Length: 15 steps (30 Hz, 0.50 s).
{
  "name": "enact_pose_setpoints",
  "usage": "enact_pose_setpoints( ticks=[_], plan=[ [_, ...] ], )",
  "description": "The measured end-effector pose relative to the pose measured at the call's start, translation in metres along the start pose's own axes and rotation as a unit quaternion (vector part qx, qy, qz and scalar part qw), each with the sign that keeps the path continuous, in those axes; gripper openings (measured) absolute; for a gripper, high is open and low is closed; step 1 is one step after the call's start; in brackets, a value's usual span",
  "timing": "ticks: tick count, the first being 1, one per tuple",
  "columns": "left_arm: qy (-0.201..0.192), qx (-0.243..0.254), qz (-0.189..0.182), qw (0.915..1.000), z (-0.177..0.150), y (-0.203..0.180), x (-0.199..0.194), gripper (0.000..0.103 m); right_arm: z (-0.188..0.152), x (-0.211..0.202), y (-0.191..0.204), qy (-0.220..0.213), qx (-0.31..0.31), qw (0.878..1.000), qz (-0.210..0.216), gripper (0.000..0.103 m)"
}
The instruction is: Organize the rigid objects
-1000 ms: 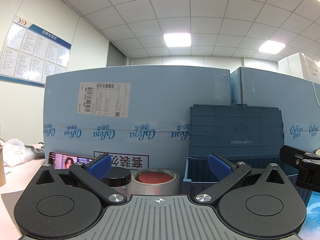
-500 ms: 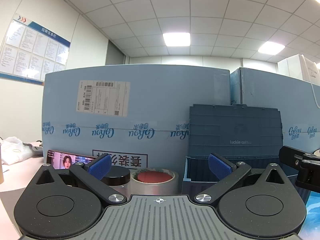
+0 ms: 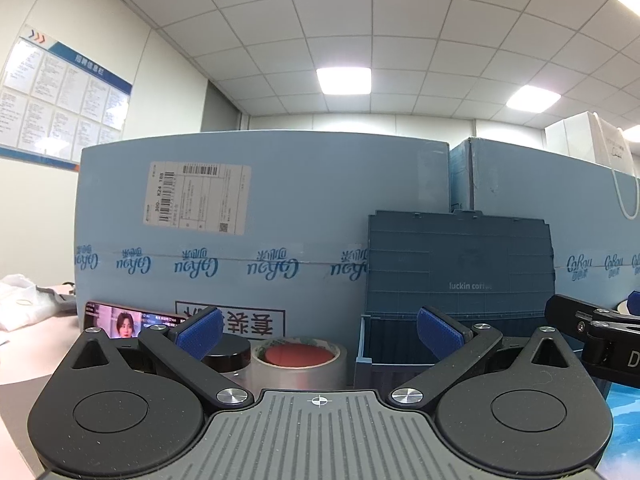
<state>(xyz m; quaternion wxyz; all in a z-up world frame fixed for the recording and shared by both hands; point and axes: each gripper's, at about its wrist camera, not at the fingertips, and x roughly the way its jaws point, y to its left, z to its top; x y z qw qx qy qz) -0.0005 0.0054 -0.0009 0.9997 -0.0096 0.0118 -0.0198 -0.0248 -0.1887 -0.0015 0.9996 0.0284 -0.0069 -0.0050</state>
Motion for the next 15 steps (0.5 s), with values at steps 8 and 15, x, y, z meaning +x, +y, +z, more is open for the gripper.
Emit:
enact_pose_setpoints(
  ticks=[8,15],
  plan=[
    [0.001,0.0,0.001,1.0,0.0003,-0.0004,0.0004,0.103,0.0,0.0003,0.0,0.001,0.0,1.0,0.001,0.103],
    [0.0,0.003,-0.002,1.0,0.0003,-0.001,0.0005,0.103,0.0001,-0.0001,0.0,0.0,0.001,1.0,0.001,0.103]
  ],
)
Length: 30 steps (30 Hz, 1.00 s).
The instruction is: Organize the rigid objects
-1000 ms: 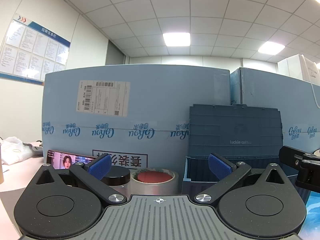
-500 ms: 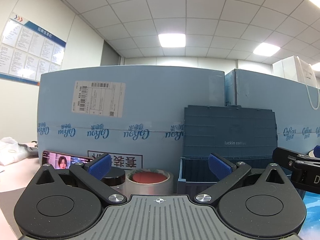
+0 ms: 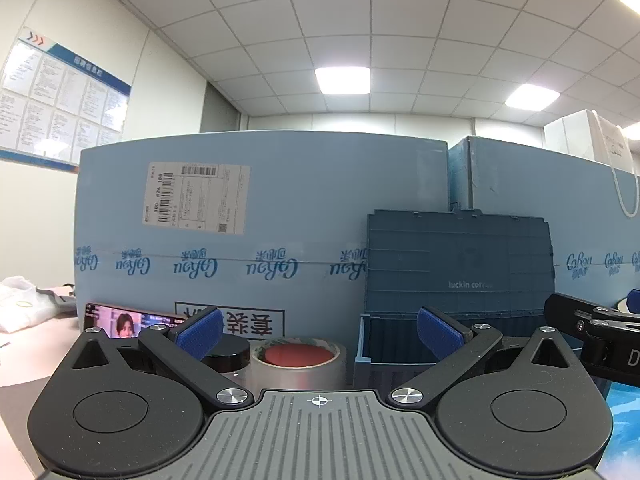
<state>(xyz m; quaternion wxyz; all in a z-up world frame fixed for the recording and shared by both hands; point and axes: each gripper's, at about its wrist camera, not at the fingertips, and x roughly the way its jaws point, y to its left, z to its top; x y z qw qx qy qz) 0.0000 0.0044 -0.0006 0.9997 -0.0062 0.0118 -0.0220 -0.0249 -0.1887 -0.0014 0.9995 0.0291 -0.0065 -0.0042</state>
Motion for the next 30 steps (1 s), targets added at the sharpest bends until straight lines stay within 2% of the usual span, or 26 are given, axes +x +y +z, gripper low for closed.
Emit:
enact_pose_setpoints(
  ticks=[9,15,19,22,27,30],
  plan=[
    [-0.004,-0.015,-0.026,0.9995,0.0,0.004,-0.002,0.103,0.0,-0.003,0.0,-0.006,0.002,1.0,-0.013,0.103],
    [0.005,-0.014,-0.074,0.9972,0.0,0.003,0.0,0.103,0.001,-0.01,-0.007,-0.018,0.02,0.999,-0.03,0.103],
    [0.014,-0.022,-0.096,0.9951,-0.001,0.004,-0.001,0.103,0.003,-0.025,-0.011,-0.045,0.036,0.998,-0.025,0.103],
    [0.026,-0.027,-0.093,0.9949,-0.001,0.005,-0.001,0.103,0.004,-0.035,-0.011,-0.062,0.036,0.997,-0.039,0.103],
    [0.041,-0.043,-0.115,0.9916,-0.001,0.008,-0.004,0.103,0.006,-0.046,-0.013,-0.059,0.026,0.996,-0.055,0.103],
    [0.033,-0.041,-0.138,0.9891,0.0,0.007,-0.01,0.103,0.01,-0.055,-0.018,-0.059,0.034,0.996,-0.05,0.103]
  ],
)
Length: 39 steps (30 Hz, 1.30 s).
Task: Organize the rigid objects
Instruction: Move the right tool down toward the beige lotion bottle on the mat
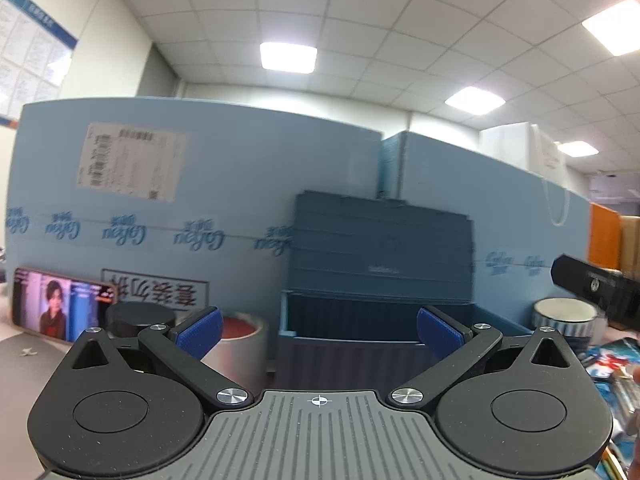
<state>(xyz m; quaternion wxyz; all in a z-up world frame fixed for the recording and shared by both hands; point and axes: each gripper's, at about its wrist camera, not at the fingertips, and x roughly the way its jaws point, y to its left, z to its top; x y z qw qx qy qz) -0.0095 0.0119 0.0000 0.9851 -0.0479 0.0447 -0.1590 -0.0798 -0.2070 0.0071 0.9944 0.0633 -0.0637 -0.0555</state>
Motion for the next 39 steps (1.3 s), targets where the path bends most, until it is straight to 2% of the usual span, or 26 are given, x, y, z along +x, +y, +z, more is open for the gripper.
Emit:
enact_pose_setpoints(
  ticks=[8,11,14,17,19,21,25,29,32,34,39],
  plan=[
    [-0.012,0.021,-0.057,0.9981,0.0,-0.012,-0.009,0.103,0.032,-0.026,-0.026,-0.012,0.031,0.999,-0.042,0.103],
    [0.004,0.009,-0.073,0.9973,0.003,-0.018,-0.007,0.103,0.046,-0.042,-0.041,-0.016,0.042,0.998,-0.04,0.103],
    [0.033,0.013,-0.103,0.9941,0.007,-0.032,-0.007,0.103,0.056,-0.052,-0.056,-0.012,0.042,0.997,-0.06,0.103],
    [0.057,0.039,-0.132,0.9889,0.011,-0.052,-0.008,0.103,0.06,-0.057,-0.071,0.013,0.04,0.995,-0.093,0.103],
    [0.079,0.05,-0.147,0.9848,0.016,-0.065,-0.005,0.103,0.061,-0.056,-0.083,0.053,0.044,0.992,-0.107,0.103],
    [0.096,0.049,-0.16,0.9813,0.021,-0.073,-0.001,0.103,0.059,-0.051,-0.095,0.1,0.064,0.988,-0.095,0.103],
    [0.125,0.025,-0.184,0.9745,0.034,-0.085,0.008,0.103,0.054,-0.043,-0.108,0.186,0.113,0.973,-0.077,0.103],
    [0.174,0.026,-0.207,0.9623,0.047,-0.099,0.019,0.103,0.061,-0.043,-0.117,0.221,0.132,0.962,-0.092,0.103],
    [0.197,0.021,-0.24,0.9504,0.049,-0.106,0.021,0.103,0.069,-0.044,-0.135,0.257,0.189,0.942,-0.107,0.103],
    [0.2,0.02,-0.256,0.9457,0.05,-0.109,0.021,0.103,0.072,-0.048,-0.146,0.27,0.22,0.929,-0.123,0.103],
    [0.204,0.013,-0.264,0.9426,0.044,-0.103,0.02,0.103,0.072,-0.068,-0.166,0.276,0.266,0.904,-0.188,0.103]
  ],
)
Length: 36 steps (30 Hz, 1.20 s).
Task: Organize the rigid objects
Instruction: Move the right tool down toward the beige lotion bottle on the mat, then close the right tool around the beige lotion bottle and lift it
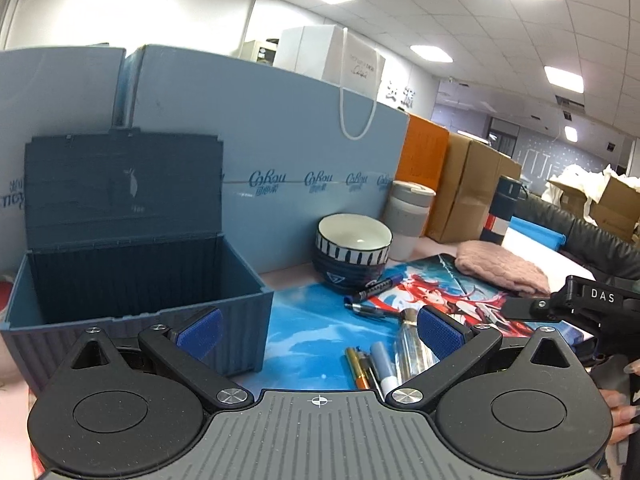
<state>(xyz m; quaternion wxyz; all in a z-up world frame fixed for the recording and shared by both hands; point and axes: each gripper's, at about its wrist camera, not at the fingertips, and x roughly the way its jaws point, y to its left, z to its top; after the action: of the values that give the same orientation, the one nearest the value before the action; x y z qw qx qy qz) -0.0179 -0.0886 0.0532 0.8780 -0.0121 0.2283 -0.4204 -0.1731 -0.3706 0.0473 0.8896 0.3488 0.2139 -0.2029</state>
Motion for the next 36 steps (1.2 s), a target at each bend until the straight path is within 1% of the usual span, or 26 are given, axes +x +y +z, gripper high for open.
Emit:
enact_pose_setpoints(
  ticks=[2,3,5,7,11,12,14,15,16,18,20,23,25,27,32,36],
  plan=[
    [0.001,-0.007,0.0,1.0,-0.003,0.005,0.0,0.103,0.0,0.003,-0.014,0.012,0.042,0.999,0.004,0.102],
    [0.002,-0.012,0.0,0.9999,-0.004,0.007,0.001,0.103,-0.001,0.007,-0.02,0.022,0.067,0.998,0.003,0.1],
    [0.008,-0.019,0.001,0.9998,-0.005,0.011,0.002,0.103,-0.003,0.018,-0.033,0.048,0.117,0.992,0.004,0.097],
    [0.01,-0.024,0.003,0.9996,-0.006,0.015,0.001,0.103,-0.007,0.028,-0.041,0.065,0.151,0.986,0.011,0.095],
    [0.011,-0.028,0.007,0.9995,-0.006,0.019,0.003,0.103,-0.008,0.047,-0.054,0.081,0.213,0.973,0.023,0.087],
    [0.012,-0.028,0.008,0.9995,-0.006,0.02,0.004,0.103,-0.009,0.05,-0.057,0.08,0.226,0.971,0.027,0.082],
    [0.015,-0.031,0.011,0.9994,-0.007,0.022,0.006,0.103,-0.009,0.051,-0.061,0.071,0.24,0.968,0.031,0.078],
    [0.016,-0.032,0.011,0.9993,-0.007,0.023,0.007,0.103,-0.01,0.051,-0.064,0.065,0.249,0.966,0.032,0.069],
    [0.017,-0.032,0.011,0.9993,-0.007,0.023,0.007,0.103,-0.01,0.052,-0.067,0.064,0.259,0.963,0.029,0.064],
    [0.02,-0.031,0.013,0.9992,-0.008,0.023,0.009,0.103,-0.009,0.055,-0.074,0.065,0.27,0.96,0.028,0.046],
    [0.023,-0.032,0.016,0.9991,-0.009,0.024,0.011,0.103,-0.009,0.058,-0.079,0.066,0.278,0.958,0.026,0.037],
    [0.025,-0.034,0.016,0.999,-0.01,0.025,0.012,0.103,-0.01,0.061,-0.084,0.064,0.292,0.953,0.039,0.036],
    [0.022,-0.036,0.015,0.999,-0.009,0.026,0.011,0.103,-0.009,0.061,-0.083,0.061,0.291,0.954,0.036,0.035],
    [0.019,-0.04,0.014,0.9989,-0.009,0.028,0.009,0.103,-0.01,0.06,-0.083,0.056,0.295,0.953,0.037,0.032],
    [0.013,-0.05,0.014,0.9985,-0.007,0.033,0.006,0.103,-0.012,0.056,-0.083,0.05,0.306,0.949,0.053,0.029],
    [0.007,-0.052,0.014,0.9985,-0.006,0.034,0.003,0.103,-0.009,0.048,-0.078,0.039,0.3,0.951,0.066,0.027]
  ],
)
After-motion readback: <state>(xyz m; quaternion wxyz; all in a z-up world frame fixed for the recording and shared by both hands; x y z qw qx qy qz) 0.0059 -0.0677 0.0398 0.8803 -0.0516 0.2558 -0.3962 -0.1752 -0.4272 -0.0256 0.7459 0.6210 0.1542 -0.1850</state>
